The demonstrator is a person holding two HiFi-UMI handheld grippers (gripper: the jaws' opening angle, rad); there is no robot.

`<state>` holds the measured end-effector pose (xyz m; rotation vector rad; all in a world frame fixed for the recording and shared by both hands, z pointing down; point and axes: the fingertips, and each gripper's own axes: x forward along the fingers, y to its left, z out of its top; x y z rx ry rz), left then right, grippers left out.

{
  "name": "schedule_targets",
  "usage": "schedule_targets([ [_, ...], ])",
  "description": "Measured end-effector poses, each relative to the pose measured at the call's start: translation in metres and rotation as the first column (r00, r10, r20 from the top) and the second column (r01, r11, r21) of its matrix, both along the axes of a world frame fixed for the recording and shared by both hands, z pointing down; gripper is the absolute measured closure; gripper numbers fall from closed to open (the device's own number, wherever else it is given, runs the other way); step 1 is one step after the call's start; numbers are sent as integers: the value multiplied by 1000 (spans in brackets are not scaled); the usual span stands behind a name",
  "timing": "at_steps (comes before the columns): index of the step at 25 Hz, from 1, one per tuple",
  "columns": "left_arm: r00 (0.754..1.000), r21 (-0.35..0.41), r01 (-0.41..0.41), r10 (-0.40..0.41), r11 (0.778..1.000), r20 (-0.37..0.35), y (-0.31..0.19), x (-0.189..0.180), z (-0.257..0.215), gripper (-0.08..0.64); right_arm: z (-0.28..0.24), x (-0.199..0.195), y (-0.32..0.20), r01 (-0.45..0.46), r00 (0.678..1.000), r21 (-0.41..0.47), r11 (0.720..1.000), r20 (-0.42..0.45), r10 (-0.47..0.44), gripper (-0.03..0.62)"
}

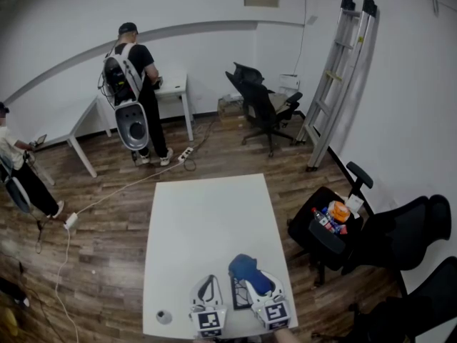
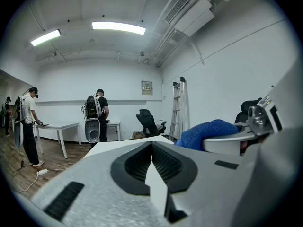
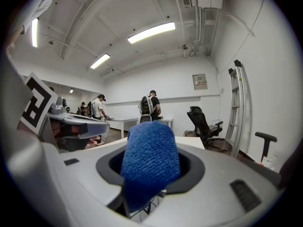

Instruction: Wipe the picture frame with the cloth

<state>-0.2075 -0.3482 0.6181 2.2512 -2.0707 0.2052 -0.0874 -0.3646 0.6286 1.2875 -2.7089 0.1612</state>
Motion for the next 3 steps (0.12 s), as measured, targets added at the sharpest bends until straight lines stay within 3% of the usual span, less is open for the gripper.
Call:
schedule_targets([
  [3,1000,-15,-5,5,1000,11,0,-2,0,557,-1,-2,0,-2,1000,-7,1000,-15,2,428],
])
